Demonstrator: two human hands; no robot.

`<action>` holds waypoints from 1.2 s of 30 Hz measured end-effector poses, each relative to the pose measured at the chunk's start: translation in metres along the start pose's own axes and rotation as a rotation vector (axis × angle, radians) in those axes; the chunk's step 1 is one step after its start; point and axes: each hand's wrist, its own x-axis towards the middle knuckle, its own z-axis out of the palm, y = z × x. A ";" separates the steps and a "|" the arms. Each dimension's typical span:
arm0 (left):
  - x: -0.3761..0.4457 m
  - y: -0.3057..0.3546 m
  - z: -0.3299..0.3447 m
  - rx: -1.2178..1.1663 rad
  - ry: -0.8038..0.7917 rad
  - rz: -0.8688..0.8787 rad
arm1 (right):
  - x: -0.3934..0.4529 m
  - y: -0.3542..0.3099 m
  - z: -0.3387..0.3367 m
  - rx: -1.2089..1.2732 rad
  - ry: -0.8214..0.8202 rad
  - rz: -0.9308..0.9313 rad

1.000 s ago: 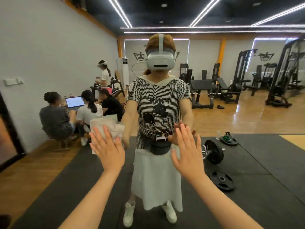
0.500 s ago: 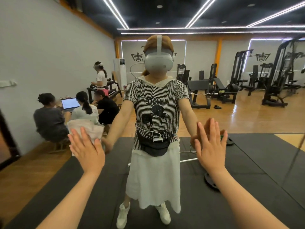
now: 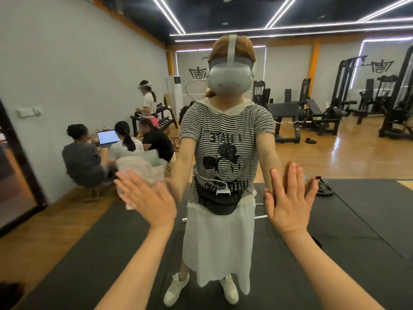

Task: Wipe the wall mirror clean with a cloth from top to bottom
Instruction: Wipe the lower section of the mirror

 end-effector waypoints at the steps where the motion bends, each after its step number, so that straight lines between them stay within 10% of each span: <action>1: -0.011 0.009 0.006 0.015 -0.022 0.073 | 0.000 0.001 0.001 0.000 0.001 -0.003; 8: -0.005 -0.011 0.002 0.097 -0.045 0.330 | -0.001 0.005 0.003 0.002 -0.001 -0.027; 18: -0.006 0.023 0.007 -0.069 0.086 -0.187 | -0.002 0.002 0.003 0.014 -0.004 -0.001; 28: -0.035 -0.010 0.008 0.250 -0.148 0.676 | -0.002 0.006 0.003 0.018 -0.023 -0.014; 36: -0.008 -0.006 -0.003 0.016 -0.018 0.030 | -0.001 0.002 0.000 0.012 -0.011 -0.004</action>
